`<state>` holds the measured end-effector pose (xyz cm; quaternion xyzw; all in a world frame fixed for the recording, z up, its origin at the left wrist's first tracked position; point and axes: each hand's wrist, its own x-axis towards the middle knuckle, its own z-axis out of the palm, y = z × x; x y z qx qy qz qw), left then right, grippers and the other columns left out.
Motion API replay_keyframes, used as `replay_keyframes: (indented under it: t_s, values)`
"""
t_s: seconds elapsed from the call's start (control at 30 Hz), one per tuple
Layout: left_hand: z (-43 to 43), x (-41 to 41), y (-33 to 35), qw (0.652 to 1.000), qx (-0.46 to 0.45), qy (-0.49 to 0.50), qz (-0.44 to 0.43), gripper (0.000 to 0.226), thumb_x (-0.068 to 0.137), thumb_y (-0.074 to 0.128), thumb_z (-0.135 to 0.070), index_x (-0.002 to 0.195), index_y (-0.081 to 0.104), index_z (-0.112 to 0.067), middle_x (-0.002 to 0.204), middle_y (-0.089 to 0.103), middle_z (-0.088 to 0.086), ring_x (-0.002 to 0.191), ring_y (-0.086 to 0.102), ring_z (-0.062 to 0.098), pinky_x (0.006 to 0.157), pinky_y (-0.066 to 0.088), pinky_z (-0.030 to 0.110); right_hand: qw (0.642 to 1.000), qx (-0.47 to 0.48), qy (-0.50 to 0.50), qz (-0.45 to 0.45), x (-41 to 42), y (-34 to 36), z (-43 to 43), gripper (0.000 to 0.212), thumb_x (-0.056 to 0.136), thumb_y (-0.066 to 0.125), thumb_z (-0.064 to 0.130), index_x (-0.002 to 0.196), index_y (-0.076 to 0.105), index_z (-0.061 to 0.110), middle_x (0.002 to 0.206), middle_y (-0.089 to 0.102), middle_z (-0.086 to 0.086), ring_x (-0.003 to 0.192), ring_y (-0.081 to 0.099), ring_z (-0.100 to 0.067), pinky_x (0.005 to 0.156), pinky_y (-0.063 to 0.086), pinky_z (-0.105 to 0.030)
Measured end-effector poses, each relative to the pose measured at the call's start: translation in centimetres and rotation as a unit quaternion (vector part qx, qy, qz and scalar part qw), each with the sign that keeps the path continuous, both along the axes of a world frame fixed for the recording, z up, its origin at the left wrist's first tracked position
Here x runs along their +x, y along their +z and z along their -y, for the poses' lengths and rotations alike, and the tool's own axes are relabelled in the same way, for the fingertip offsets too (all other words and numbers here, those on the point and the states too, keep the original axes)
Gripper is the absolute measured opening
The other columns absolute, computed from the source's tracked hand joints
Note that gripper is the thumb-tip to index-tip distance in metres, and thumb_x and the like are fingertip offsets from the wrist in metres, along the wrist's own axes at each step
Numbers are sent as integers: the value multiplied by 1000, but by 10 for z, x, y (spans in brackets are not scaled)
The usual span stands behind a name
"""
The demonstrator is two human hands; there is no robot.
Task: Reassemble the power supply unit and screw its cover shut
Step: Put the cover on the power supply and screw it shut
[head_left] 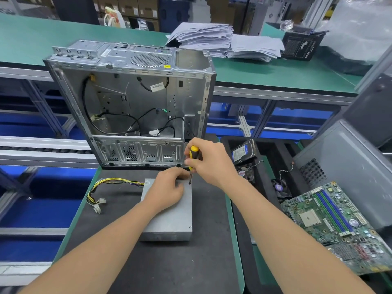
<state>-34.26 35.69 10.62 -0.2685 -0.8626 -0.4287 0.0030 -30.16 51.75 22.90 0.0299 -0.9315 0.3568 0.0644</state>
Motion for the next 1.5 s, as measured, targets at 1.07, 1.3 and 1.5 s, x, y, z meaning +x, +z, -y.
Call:
replay_keyframes:
  t_s: [1.07,1.3,1.5]
  values:
    - [-138,67,-48,971,-202,102,83,20,103,52,-12,112,68,-20,121,51,4,113,51,27,99,45,38,978,-45,-113,167,82,-139,-157,20,91,64,14,93,81,26,84,73,16,76,64,2,78,47,-18]
    - [-132,78,-72,986,-42,157,27,22,95,60,-4,107,64,-21,112,43,-7,98,52,4,95,44,26,933,69,-71,346,66,-155,-213,40,102,45,1,135,64,10,138,60,-16,117,65,-32,99,53,-33]
    - [-131,71,-84,984,-12,177,4,38,87,61,6,110,62,-24,111,41,-11,82,55,11,81,45,20,890,193,63,409,50,-182,-199,38,101,46,-3,136,59,-2,134,64,-19,120,65,-35,104,54,-42]
